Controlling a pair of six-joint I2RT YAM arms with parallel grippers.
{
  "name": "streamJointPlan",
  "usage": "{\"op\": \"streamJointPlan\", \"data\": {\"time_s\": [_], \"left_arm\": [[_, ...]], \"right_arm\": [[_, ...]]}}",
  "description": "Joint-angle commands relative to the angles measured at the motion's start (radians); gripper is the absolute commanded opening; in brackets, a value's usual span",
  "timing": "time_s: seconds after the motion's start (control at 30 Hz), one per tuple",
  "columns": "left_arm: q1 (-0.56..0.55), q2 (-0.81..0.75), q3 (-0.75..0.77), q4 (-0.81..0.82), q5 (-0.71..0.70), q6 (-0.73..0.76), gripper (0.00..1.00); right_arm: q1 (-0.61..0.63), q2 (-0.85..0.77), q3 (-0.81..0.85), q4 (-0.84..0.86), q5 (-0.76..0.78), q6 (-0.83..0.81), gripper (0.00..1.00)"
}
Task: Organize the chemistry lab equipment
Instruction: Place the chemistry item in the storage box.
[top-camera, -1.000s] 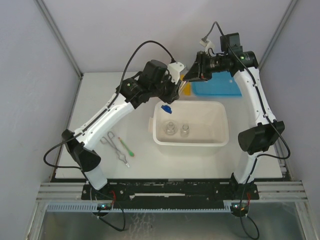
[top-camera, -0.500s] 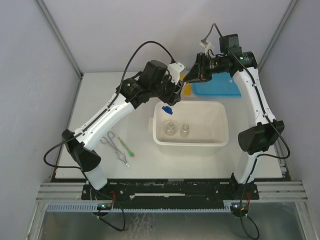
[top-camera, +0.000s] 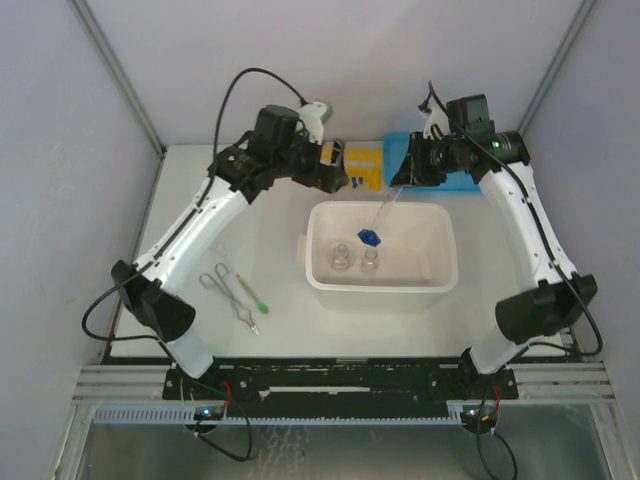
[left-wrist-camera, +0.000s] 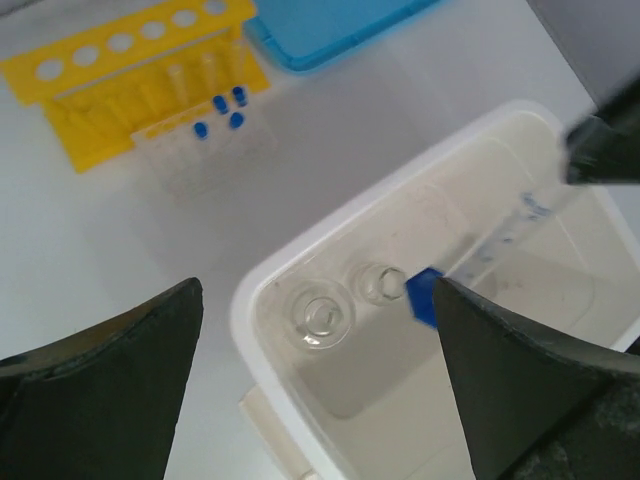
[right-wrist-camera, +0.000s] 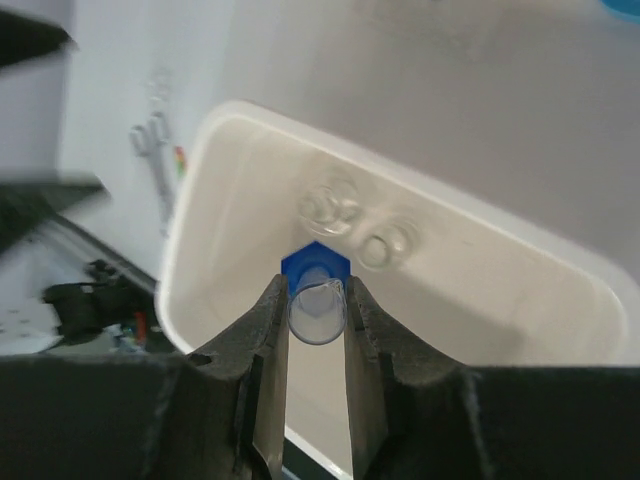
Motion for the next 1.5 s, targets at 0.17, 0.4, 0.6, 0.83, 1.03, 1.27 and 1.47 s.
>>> {"op": "streamJointPlan", "data": {"time_s": [0.17, 0.4, 0.6, 0.83, 1.03, 1.27, 1.47], "left_arm": [[0.206, -0.136, -0.233, 0.188, 0.140, -0.227, 0.92], [0.219, -0.061, -0.256, 0.105, 0.133, -0.241, 0.79], [0.220, -0.070, -0.298, 0.091, 0.122, -0.224, 0.80], [0.226, -0.097, -0.339, 0.089, 0.095, -0.216, 0.81], [0.229, -0.105, -0.353, 0.094, 0.096, -0.217, 0.82], [0.231, -0.118, -0.378, 0.112, 0.101, -0.222, 0.82], [0.231, -0.129, -0.400, 0.131, 0.106, -0.226, 0.83]], "right_arm": [[0.100, -0.396, -0.497, 0.324, 0.523, -0.024, 0.00], [0.160, -0.428, -0.647, 0.452, 0.788, 0.007, 0.00], [0.160, -0.378, -0.675, 0.491, 0.767, 0.031, 0.00], [0.166, -0.339, -0.676, 0.468, 0.794, 0.026, 0.00], [0.182, -0.325, -0.724, 0.482, 0.791, 0.032, 0.00], [0.184, -0.336, -0.799, 0.539, 0.748, 0.042, 0.00], [0.184, -0.349, -0.849, 0.577, 0.740, 0.052, 0.00]]}}
